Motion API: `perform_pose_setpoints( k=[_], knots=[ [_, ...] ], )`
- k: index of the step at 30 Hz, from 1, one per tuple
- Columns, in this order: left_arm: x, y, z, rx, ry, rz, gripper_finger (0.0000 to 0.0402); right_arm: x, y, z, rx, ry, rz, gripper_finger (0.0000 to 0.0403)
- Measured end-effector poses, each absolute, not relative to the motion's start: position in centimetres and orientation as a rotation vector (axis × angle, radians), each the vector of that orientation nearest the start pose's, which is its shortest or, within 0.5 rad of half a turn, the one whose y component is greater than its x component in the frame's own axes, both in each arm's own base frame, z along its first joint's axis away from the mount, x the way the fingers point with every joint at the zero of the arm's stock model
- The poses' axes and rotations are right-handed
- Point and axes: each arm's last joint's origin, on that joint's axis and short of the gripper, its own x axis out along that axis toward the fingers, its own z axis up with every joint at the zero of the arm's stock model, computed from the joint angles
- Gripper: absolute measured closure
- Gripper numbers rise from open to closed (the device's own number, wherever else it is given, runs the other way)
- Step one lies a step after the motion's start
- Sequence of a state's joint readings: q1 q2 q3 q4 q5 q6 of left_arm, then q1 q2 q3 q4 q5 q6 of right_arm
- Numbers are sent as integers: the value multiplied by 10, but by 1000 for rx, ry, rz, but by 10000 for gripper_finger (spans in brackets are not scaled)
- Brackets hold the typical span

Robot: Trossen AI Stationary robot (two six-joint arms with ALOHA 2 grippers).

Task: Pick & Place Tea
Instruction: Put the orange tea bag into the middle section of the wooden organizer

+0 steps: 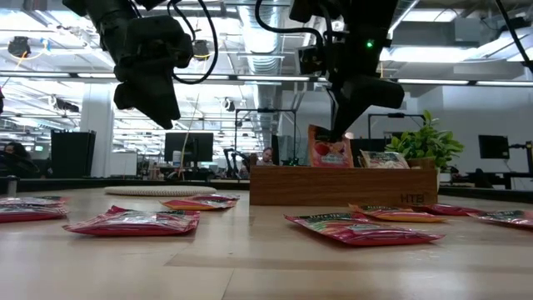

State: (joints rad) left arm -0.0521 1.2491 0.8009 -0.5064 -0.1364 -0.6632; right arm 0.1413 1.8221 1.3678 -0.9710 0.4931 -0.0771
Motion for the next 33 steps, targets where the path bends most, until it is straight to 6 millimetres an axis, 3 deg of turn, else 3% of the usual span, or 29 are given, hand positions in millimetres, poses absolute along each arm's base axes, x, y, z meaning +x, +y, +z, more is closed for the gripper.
perform_pose_setpoints(
  k=[11, 23, 33],
  knots=[
    [239, -9, 223, -522, 884, 388, 241, 344, 36, 213, -499, 1379, -221, 397],
    [239, -9, 223, -521, 884, 387, 241, 343, 36, 213, -498, 1383, -220, 309],
    [239, -9, 223, -516, 886, 385, 241, 319, 42, 220, -467, 1532, -269, 308]
  ],
)
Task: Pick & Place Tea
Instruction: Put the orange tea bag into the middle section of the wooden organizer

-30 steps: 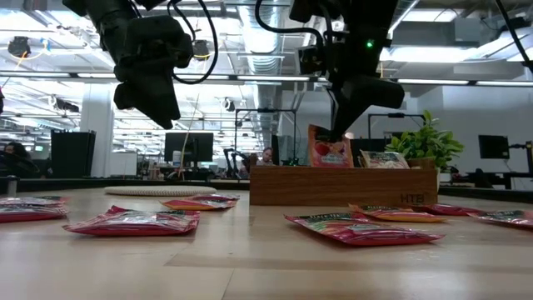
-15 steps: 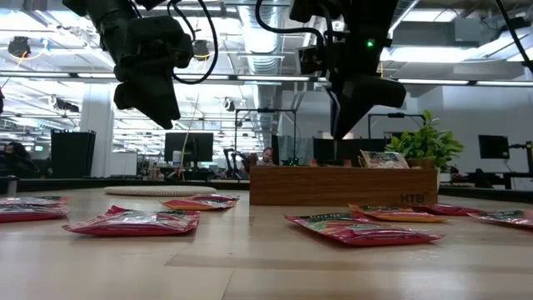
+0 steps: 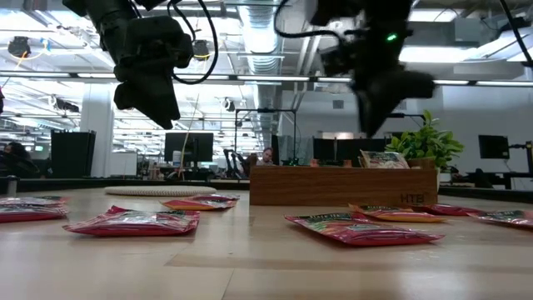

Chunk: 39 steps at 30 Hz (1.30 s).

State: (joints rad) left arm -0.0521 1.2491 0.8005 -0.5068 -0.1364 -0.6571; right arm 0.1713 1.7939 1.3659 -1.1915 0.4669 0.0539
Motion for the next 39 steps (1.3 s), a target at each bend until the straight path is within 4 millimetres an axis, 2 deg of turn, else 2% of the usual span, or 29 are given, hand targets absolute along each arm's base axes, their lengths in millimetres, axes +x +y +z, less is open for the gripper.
perform_pose_setpoints(
  k=[5, 11, 14, 19, 25, 30, 39],
  knots=[
    [239, -9, 223, -518, 886, 386, 241, 300, 62, 232, -420, 1595, -204, 308],
    [239, -9, 223, -522, 885, 388, 241, 272, 97, 249, -307, 1541, 45, 308],
    [239, -9, 223, -525, 884, 389, 241, 258, 112, 247, -240, 1484, 155, 308],
    [239, -9, 223, -526, 878, 387, 241, 248, 130, 227, -190, 1389, 214, 308],
    [239, -9, 223, -527, 878, 385, 241, 248, 133, 192, -160, 1473, 236, 308],
    [239, -9, 223, -528, 879, 383, 241, 257, 135, 172, -179, 1495, 255, 308],
    [239, -9, 223, -534, 892, 373, 241, 269, 130, 154, -162, 1472, 248, 308]
  ],
)
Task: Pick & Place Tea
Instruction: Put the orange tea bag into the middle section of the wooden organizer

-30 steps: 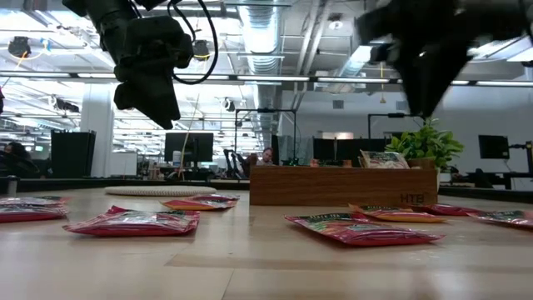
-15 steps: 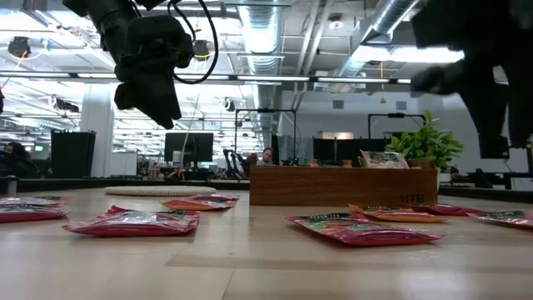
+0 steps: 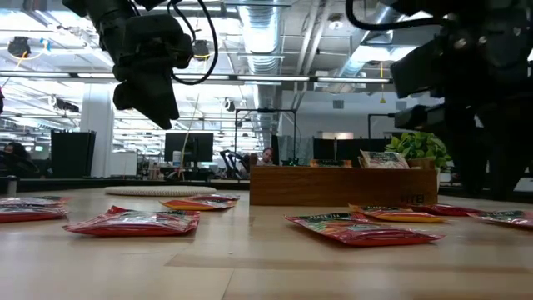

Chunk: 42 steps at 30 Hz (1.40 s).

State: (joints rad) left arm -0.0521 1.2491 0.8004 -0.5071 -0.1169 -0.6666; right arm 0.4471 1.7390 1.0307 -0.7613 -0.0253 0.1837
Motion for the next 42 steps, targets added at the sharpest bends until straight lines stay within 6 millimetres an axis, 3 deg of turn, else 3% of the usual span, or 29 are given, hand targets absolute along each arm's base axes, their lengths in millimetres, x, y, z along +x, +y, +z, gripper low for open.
perform_pose_setpoints(
  k=[16, 26, 29, 42],
  knots=[
    [239, -9, 223, -534, 892, 372, 241, 260, 118, 133, -87, 1494, 284, 311],
    [239, -9, 223, -538, 892, 374, 241, 260, 117, 131, -84, 1500, 280, 391],
    [239, -9, 223, -542, 891, 376, 241, 259, 117, 131, -80, 1502, 279, 397],
    [239, -9, 223, -554, 889, 381, 241, 267, 125, 155, -98, 1559, 292, 403]
  ],
)
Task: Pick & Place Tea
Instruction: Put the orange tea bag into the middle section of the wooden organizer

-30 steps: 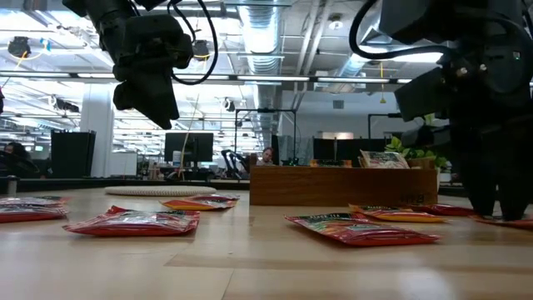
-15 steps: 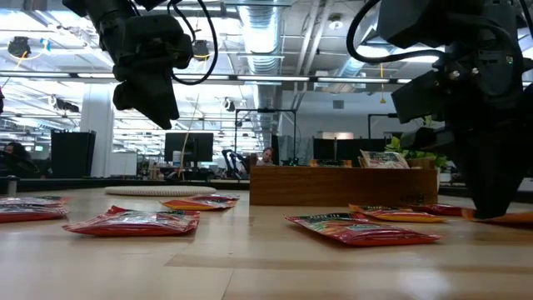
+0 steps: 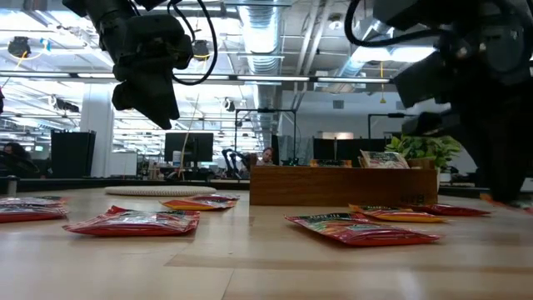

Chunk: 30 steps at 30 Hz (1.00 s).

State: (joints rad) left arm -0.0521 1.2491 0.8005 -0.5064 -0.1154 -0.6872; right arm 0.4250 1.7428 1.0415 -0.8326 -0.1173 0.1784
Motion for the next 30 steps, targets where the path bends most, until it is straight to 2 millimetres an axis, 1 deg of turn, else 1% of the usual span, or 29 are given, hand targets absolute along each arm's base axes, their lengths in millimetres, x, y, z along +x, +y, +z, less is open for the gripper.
perform_pose_setpoints(
  k=[6, 9, 12, 16, 19, 23, 27, 30],
  knots=[
    [239, -9, 223, -554, 889, 381, 241, 272, 127, 170, -104, 1568, 291, 403],
    [239, -9, 223, -554, 889, 381, 241, 277, 129, 183, -107, 1565, 288, 403],
    [239, -9, 223, -554, 889, 381, 241, 284, 131, 199, -106, 1546, 286, 403],
    [239, -9, 223, -553, 889, 381, 241, 296, 128, 227, -129, 1491, 231, 403],
    [239, -9, 223, -553, 889, 381, 241, 304, 119, 247, -148, 1450, 161, 403],
    [239, -9, 223, -553, 889, 380, 241, 313, 100, 266, -174, 1426, 69, 403],
    [239, -9, 223, -553, 889, 380, 241, 321, 76, 279, -222, 1392, -14, 403],
    [239, -9, 223, -553, 887, 380, 241, 326, 57, 281, -251, 1385, -53, 403]
  ],
)
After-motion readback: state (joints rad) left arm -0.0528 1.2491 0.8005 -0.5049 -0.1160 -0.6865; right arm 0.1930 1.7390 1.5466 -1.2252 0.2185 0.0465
